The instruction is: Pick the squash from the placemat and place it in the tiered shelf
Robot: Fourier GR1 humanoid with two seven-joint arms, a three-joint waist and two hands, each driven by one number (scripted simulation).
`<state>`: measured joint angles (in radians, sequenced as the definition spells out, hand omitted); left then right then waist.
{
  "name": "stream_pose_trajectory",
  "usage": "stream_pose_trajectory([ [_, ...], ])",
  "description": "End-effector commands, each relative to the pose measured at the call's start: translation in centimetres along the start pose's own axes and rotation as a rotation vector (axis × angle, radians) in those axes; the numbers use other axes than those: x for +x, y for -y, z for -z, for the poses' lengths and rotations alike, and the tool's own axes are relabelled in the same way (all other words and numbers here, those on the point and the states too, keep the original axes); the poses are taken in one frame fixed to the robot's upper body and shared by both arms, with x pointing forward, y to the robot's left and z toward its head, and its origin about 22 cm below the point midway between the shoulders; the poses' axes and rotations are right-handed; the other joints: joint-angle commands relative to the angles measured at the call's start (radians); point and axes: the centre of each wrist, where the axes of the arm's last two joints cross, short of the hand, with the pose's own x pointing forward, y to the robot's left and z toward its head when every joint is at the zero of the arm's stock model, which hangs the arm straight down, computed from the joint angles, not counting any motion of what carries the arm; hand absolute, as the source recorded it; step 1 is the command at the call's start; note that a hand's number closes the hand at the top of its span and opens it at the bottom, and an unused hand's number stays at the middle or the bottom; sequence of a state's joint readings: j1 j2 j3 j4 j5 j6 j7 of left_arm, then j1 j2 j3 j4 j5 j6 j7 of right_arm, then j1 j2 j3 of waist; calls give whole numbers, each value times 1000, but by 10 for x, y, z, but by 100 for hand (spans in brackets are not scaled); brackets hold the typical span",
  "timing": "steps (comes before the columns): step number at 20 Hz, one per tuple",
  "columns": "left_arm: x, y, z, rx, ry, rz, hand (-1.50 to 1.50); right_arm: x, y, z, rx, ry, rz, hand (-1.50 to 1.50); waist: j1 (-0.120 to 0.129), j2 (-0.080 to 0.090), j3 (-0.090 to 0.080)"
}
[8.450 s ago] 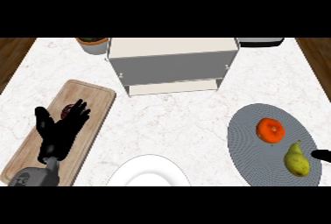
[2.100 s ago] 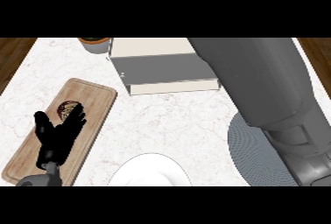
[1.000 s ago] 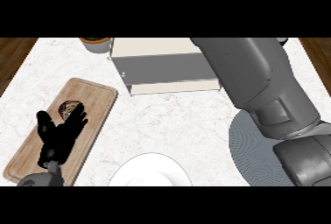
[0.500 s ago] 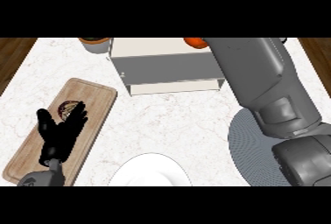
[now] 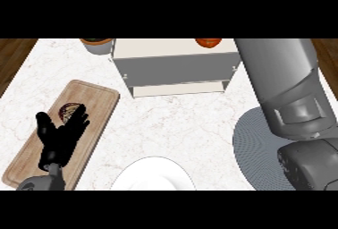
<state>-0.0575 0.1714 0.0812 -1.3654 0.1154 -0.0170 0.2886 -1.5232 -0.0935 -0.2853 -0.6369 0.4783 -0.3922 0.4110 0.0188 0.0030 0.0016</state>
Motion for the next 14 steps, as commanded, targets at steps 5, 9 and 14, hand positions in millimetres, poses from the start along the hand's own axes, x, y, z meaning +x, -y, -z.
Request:
stream_pose_trajectory([
  [5,-6,-2,-9,6,-32,-10,0,0,57,20,-250,-18,47,-150,-9,-3,-2],
  [9,-20,6,-8,26,-24,-6,0,-4,97,25,-378,-39,105,-150,-24,-5,-2],
  [14,-5,5,-6,21,-36,-18,0,-9,165,29,-427,-89,187,-150,-26,-7,-1],
])
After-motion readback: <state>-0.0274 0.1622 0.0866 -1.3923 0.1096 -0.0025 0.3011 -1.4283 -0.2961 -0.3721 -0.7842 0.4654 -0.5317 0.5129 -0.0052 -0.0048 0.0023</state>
